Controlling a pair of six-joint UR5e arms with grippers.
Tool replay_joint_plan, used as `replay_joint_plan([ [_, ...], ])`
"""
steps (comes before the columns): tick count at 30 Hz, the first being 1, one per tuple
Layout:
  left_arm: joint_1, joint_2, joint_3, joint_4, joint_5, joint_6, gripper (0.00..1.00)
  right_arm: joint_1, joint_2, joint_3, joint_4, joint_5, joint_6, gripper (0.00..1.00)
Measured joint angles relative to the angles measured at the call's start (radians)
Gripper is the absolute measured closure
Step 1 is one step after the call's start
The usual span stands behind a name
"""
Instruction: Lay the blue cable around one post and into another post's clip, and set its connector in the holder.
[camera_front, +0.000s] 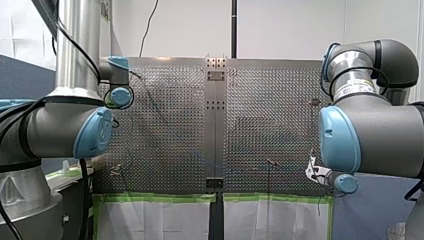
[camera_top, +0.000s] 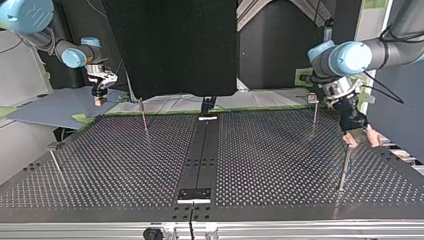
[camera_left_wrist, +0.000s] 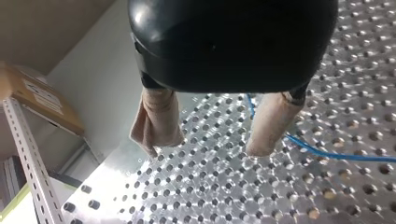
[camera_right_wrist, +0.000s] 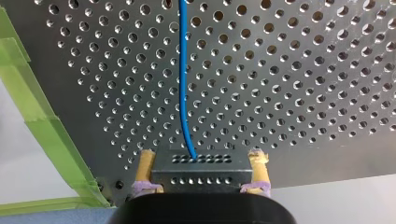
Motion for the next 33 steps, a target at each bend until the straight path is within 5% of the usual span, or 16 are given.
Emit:
replay_joint_plan([
  [18, 0.003, -0.073, 0.033, 0.012, 0.156, -0.162, 0.00, 0.002, 0.003, 0.000, -0.002, 0.000, 0.000, 0.98],
  [25, 0.006, -0.073, 0.039, -0.005, 0.177, -0.220, 0.00, 0.003, 0.003, 0.000, -0.002, 0.000, 0.001, 0.98],
  [33, 0.012, -0.089, 0.053, -0.012, 0.163, -0.215, 0.00, 0.003, 0.004, 0.000, -0.004, 0.000, 0.003, 0.98],
])
